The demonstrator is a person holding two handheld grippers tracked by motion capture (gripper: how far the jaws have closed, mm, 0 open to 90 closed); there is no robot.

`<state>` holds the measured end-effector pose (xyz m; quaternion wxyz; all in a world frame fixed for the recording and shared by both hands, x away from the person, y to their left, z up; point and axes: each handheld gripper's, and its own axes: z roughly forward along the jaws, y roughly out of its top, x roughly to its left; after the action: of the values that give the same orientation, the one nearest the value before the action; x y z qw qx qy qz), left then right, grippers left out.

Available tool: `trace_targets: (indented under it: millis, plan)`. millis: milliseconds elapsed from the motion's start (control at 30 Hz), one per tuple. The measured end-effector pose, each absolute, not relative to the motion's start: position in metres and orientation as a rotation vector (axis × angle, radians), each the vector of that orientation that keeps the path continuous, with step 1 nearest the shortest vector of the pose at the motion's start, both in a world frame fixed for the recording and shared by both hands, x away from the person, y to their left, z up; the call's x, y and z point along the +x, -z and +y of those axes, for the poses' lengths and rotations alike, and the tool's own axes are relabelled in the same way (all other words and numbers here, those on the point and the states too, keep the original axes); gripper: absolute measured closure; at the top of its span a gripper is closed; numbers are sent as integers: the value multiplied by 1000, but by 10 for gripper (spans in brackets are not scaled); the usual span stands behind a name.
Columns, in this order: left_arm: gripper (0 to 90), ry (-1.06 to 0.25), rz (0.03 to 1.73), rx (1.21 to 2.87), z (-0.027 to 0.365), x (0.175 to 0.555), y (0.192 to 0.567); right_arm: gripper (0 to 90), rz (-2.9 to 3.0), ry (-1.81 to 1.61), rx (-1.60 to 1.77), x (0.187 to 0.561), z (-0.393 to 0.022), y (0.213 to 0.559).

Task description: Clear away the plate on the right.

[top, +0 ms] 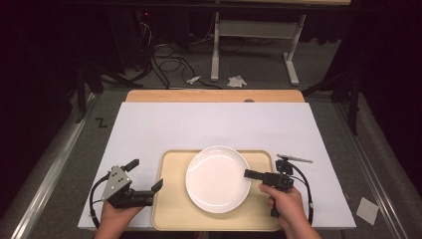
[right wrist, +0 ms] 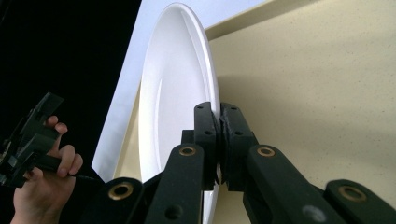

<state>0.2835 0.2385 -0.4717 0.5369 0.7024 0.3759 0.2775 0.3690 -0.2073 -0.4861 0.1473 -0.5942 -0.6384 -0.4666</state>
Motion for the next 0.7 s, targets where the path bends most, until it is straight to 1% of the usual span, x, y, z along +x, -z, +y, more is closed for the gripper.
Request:
trace_targets:
  millis: [500, 700]
  plan:
    - [1, -661, 896, 1666, 239, 283, 471, 886, -1873, 1287, -1718, 370, -206, 492]
    - [2, -656, 895, 1669, 238, 283, 471, 866, -1914, 1255, -1710, 371, -207, 494]
